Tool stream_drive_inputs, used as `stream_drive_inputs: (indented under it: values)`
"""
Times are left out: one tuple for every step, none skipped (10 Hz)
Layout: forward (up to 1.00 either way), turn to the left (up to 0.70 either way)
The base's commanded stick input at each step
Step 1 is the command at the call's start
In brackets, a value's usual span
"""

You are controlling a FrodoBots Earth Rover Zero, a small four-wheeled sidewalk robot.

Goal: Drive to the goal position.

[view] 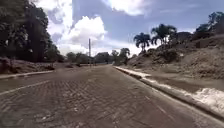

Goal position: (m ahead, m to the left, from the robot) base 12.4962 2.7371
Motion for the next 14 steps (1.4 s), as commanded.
stream_drive_inputs:
  values:
    - [0.5, 0.0]
    - [0.5, 0.0]
    - [0.5, 0.0]
    - [0.5, 0.0]
    - [0.5, 0.0]
    - [0.5, 0.0]
    - [0.5, 0.0]
    - [0.5, 0.0]
    - [0.5, 0.0]
    - [0.5, 0.0]
    - [0.5, 0.0]
    - [0.5, 0.0]
    - [0.5, 0.0]
    - [0.5, 0.0]
